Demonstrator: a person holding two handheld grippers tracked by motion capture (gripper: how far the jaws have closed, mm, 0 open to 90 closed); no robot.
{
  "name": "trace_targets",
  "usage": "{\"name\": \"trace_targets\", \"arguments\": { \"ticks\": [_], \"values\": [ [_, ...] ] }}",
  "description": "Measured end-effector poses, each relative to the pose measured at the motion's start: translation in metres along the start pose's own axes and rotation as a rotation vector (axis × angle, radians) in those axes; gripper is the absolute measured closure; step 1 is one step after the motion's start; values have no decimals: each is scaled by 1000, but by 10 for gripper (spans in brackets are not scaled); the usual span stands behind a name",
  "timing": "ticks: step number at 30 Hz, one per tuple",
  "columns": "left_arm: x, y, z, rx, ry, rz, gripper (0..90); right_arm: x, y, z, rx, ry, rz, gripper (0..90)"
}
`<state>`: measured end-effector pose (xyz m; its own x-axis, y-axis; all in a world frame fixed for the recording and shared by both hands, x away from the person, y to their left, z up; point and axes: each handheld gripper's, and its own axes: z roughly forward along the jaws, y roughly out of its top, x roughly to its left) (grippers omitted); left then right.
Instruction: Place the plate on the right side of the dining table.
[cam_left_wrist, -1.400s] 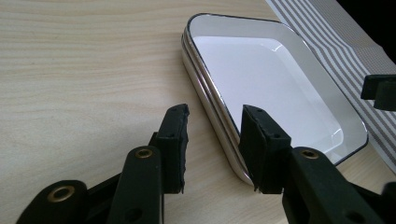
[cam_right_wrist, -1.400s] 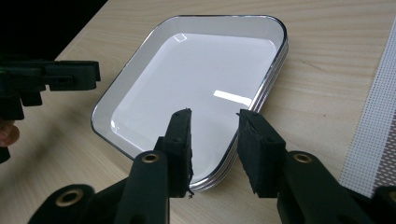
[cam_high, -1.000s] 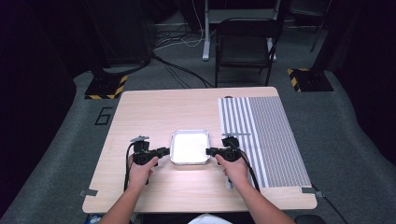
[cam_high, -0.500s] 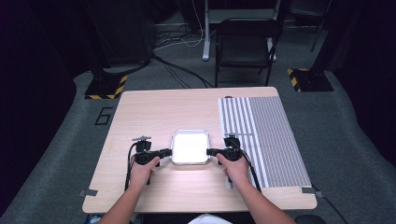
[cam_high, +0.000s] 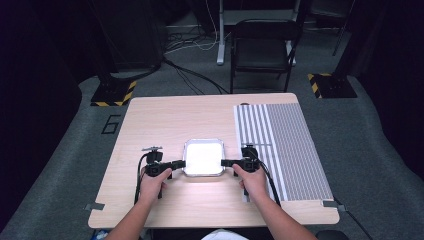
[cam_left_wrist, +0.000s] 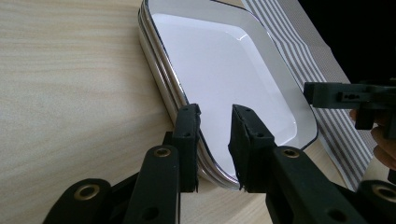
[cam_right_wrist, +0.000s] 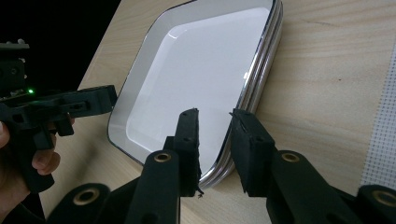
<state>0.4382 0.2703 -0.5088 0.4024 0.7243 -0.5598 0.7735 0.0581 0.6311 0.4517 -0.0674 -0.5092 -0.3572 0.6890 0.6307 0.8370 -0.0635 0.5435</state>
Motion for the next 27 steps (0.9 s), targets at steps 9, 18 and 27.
{"name": "trace_targets", "arguments": {
  "ticks": [9, 18, 27],
  "values": [
    [-1, 0, -2, -9, -17, -16, 722, 0, 0, -1, -10, 0, 12, 724],
    [-1, -1, -3, -16, -37, -36, 723, 1, 0, -6, -21, 11, 24, 736],
    [-1, -2, -1, 1, -47, -33, 731, 0, -3, -8, -17, 21, 27, 730]
  ]
}}
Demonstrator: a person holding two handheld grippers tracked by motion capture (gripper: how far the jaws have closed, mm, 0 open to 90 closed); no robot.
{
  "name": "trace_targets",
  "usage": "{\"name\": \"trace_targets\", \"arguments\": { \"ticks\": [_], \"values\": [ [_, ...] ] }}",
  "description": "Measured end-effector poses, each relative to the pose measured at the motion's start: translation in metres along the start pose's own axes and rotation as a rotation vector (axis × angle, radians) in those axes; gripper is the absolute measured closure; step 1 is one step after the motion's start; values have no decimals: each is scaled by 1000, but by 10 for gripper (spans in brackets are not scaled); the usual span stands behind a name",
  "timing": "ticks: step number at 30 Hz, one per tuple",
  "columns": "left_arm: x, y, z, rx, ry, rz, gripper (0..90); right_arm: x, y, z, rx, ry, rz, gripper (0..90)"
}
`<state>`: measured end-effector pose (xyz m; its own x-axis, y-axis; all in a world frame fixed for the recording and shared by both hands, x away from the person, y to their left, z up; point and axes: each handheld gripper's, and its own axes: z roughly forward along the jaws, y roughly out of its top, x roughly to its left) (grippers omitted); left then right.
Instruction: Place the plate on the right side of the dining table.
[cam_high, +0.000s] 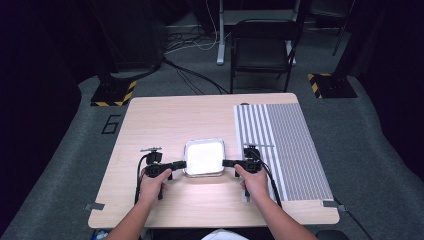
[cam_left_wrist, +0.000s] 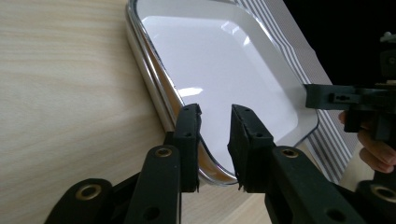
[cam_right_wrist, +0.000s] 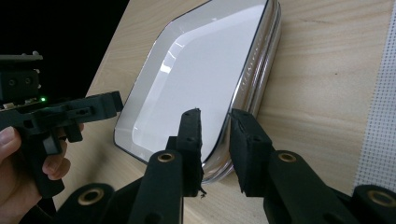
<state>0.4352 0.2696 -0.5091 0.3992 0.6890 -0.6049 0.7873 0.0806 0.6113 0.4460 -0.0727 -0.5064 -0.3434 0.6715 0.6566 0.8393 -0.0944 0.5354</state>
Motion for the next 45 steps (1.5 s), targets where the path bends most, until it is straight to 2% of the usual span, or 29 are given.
{"name": "trace_targets", "arguments": {
  "ticks": [2, 3, 4, 9, 16, 17, 19, 20, 21, 23, 26, 27, 32, 34, 37, 40, 41, 45],
  "values": [
    [-2, -1, 3, 11, 5, 10, 727, 0, 0, 1, 3, -4, 2, 726],
    [-2, -1, 5, 15, 11, 13, 724, 0, -1, 3, 5, -27, -17, 727],
    [-2, -1, 5, 15, 11, 13, 724, 0, -2, 3, 9, -31, -16, 727],
    [-2, -1, 5, 11, 11, 6, 716, -1, -2, 4, 4, -28, -16, 730],
    [-4, 0, 6, 9, 25, 11, 710, 1, -2, 4, 5, -51, -38, 729],
    [-5, 0, 8, 19, -9, 1, 725, 1, -2, 5, 8, -47, -35, 730],
    [-7, -1, 11, 32, -20, 3, 726, 0, -2, 5, 7, -45, -34, 730],
    [-10, -2, 14, 49, -15, 30, 726, 0, -2, 5, 7, -45, -34, 730],
    [-17, -3, 19, 78, 16, 78, 704, 1, -2, 6, 14, -38, -36, 730],
    [-19, -4, 21, 84, 26, 90, 700, 2, -2, 6, 13, -42, -39, 731],
    [-17, -3, 20, 73, 26, 82, 705, 2, -1, 6, 17, -42, -35, 734],
    [-16, -2, 17, 57, 26, 66, 706, 2, -1, 6, 18, -43, -37, 734],
    [-15, -1, 13, 40, 36, 57, 706, 2, -2, 6, 16, -42, -36, 735],
    [-15, -1, 9, 34, 58, 61, 705, 2, -2, 6, 12, -43, -38, 735],
    [-15, -1, 6, 23, 73, 43, 703, 2, -2, 6, 12, -43, -36, 735],
    [-13, -1, 5, 20, 88, 42, 697, 2, -2, 6, 9, -44, -34, 735],
    [-13, -1, 4, 18, 89, 24, 699, 2, -3, 6, 8, -45, -36, 735],
    [-14, -1, 5, 17, 100, 40, 696, 3, -3, 6, 4, -50, -35, 734]
  ]
}}
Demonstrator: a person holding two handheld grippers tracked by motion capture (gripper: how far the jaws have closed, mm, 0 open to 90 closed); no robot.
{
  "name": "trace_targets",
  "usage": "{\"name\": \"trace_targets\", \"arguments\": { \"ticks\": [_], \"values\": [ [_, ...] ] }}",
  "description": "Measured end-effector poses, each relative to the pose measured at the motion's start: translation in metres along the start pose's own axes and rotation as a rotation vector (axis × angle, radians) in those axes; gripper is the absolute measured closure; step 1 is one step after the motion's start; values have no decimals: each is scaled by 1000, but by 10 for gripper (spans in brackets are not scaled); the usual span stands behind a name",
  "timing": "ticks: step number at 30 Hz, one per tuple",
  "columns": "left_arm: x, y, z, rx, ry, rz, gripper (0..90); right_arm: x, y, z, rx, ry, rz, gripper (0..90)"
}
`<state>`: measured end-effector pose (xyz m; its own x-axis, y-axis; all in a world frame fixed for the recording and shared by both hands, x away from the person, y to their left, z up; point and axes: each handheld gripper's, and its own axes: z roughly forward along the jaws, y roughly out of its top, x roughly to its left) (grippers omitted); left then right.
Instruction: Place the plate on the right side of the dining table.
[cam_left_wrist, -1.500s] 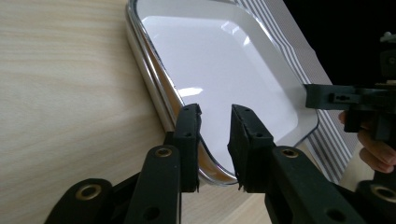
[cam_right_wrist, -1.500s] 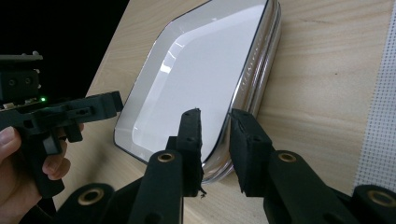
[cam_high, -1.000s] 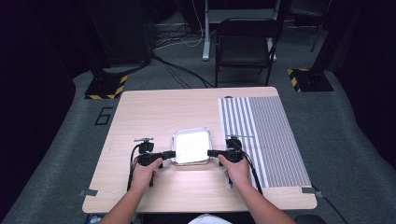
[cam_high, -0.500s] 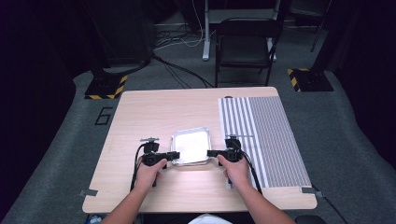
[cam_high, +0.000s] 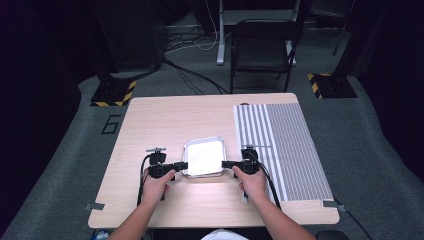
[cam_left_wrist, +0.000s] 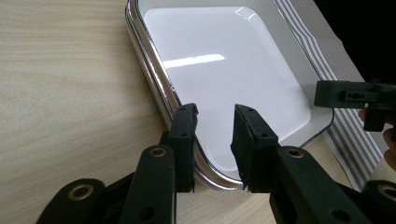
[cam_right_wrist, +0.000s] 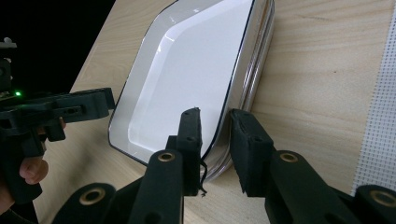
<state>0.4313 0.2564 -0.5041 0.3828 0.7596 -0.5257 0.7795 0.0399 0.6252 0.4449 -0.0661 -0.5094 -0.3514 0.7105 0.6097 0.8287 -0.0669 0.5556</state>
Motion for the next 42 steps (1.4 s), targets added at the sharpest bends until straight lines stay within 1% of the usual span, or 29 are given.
{"name": "trace_targets", "arguments": {
  "ticks": [2, 7, 9, 10, 13, 18, 21, 23, 25, 26, 29, 31, 32, 33, 34, 37, 39, 42],
  "values": [
    [-1, 0, 1, -1, 1, -4, 695, 0, 0, 0, 1, 4, -1, 732],
    [-3, 1, 2, 3, 12, 5, 682, -2, 0, -2, -5, -4, 3, 697],
    [-4, 1, 3, 7, 14, 9, 678, -2, 0, -1, -5, -5, 3, 697],
    [-6, 1, 5, 17, 11, 13, 677, -3, 1, -2, -9, -7, 5, 686],
    [-8, 2, 8, 28, 14, 25, 677, -4, 2, -2, -8, -12, 9, 672],
    [-9, 3, 11, 33, 18, 21, 670, -5, 3, -3, -5, -25, 0, 671],
    [-10, 3, 14, 47, 21, 22, 670, -6, 4, -5, -6, -35, -6, 667],
    [-12, 4, 18, 69, 31, 34, 669, -7, 5, -6, -9, -42, -5, 672],
    [-13, 3, 19, 72, 31, 26, 659, -7, 6, -7, -10, -46, -8, 674],
    [-14, 4, 20, 72, 43, 36, 659, -7, 7, -9, -10, -54, -20, 674],
    [-13, 5, 20, 73, 45, 37, 660, -7, 7, -10, -11, -58, -32, 673],
    [-13, 6, 21, 73, 41, 17, 660, -7, 7, -11, -11, -63, -38, 674],
    [-13, 8, 21, 75, 47, 10, 659, -7, 8, -12, -9, -67, -41, 678],
    [-14, 8, 22, 76, 51, 12, 659, -7, 8, -13, -11, -69, -41, 682],
    [-13, 8, 22, 83, 57, 27, 659, -7, 8, -13, -12, -71, -40, 685],
    [-14, 8, 22, 82, 59, 29, 656, -7, 8, -14, -12, -72, -44, 689],
    [-14, 8, 22, 80, 63, 34, 651, -6, 8, -17, -14, -77, -58, 691],
    [-16, 6, 22, 70, 58, 22, 642, -7, 6, -18, -19, -64, -51, 718]
  ]
}}
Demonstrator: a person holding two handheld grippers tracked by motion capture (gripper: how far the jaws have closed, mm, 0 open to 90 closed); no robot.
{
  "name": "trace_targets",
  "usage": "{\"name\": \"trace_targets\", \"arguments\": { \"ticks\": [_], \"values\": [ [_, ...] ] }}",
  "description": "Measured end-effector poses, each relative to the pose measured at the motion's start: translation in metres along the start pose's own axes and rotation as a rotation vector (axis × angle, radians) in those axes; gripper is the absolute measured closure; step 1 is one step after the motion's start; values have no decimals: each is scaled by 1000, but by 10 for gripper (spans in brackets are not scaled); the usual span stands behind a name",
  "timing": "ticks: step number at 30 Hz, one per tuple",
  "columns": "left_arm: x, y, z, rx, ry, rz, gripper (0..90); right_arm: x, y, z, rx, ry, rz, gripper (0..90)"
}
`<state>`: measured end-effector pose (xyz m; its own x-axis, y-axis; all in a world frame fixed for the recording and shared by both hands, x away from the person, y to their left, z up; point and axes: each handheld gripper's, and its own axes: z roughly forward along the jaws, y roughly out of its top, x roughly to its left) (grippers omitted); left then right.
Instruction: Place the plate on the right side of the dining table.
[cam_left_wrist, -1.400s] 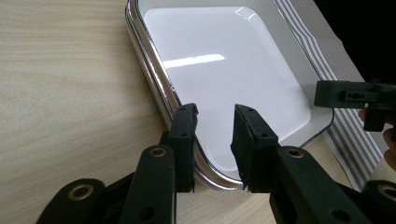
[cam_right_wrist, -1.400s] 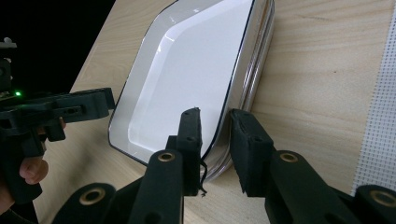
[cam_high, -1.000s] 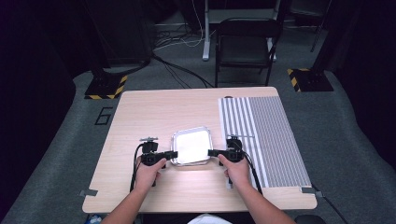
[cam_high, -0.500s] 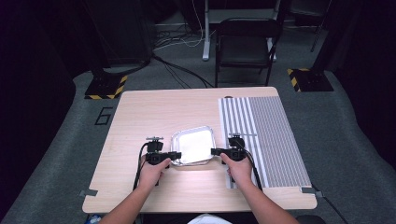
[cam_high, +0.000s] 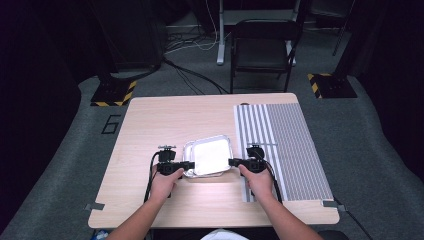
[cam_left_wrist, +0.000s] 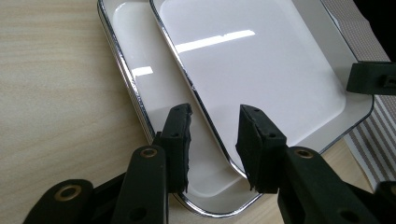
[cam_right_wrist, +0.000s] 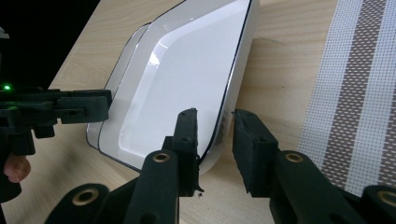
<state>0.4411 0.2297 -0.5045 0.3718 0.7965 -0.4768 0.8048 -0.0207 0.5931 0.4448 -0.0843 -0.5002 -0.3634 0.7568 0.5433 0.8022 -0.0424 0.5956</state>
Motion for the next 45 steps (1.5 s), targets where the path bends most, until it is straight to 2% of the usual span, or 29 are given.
{"name": "trace_targets", "arguments": {
  "ticks": [10, 15, 16, 23, 25, 32, 34, 45],
  "values": [
    [-2, -6, 3, 7, -31, 10, 643, -4, -7, 2, -11, 30, 45, 746],
    [-3, -7, 4, -2, -54, 0, 657, -7, -8, 3, -13, 46, 62, 743],
    [-3, -8, 4, -4, -51, 12, 657, -7, -9, 3, -10, 48, 66, 742],
    [-4, -8, 4, -13, -62, 18, 657, -7, -10, 2, -6, 51, 56, 741],
    [-5, -8, 3, -18, -63, 16, 656, -6, -10, 1, -5, 32, 36, 745],
    [-10, -5, -2, -31, -52, 34, 654, -3, -9, -2, -11, 44, 40, 742],
    [-9, -4, -3, -27, -52, 52, 653, -2, -7, -4, -13, 45, 36, 741],
    [-11, -1, -9, -55, -75, 35, 652, 1, -3, -9, -4, 63, 33, 730]
  ]
}}
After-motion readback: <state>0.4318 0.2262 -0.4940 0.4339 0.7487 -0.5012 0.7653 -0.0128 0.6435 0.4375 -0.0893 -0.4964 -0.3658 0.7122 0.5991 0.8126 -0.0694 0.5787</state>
